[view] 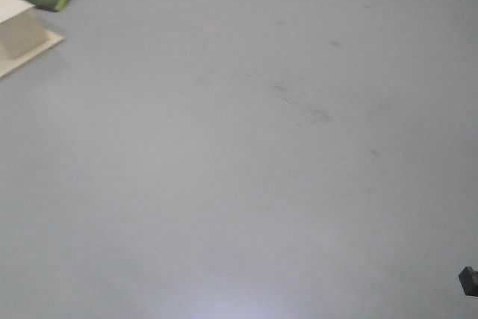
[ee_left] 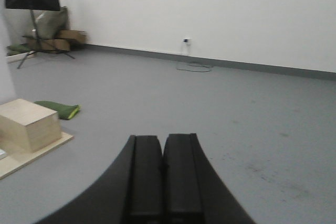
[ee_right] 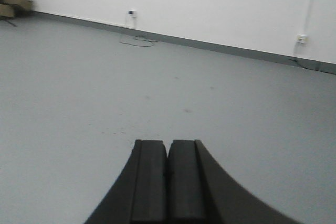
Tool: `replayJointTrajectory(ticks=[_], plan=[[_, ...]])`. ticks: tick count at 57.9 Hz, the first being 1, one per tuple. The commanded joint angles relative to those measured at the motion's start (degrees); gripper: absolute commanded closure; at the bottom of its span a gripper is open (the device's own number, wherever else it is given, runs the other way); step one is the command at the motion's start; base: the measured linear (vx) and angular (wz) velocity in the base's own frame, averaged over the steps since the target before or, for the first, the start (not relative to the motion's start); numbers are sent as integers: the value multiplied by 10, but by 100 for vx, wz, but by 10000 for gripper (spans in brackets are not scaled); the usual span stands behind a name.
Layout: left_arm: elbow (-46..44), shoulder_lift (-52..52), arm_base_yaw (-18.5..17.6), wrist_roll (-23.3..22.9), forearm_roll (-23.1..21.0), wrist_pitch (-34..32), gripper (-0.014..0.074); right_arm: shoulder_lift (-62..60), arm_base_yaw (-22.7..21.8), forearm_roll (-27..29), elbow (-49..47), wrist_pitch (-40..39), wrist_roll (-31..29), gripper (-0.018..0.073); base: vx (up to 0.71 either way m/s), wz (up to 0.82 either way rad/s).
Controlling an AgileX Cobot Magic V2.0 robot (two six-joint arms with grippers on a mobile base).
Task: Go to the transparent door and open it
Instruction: 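Drive the base forward up to the glass sliding door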
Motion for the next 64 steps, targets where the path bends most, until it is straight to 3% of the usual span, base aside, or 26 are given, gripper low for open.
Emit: replayJointTrajectory(ticks=[1,64], plan=[[18,-7,-2,-5,-3,-48,602,-8,0,-3,8,-47,-4,567,65,85],[18,-7,-2,-5,-3,-48,602,-8,0,-3,8,-47,-4,567,66,71]])
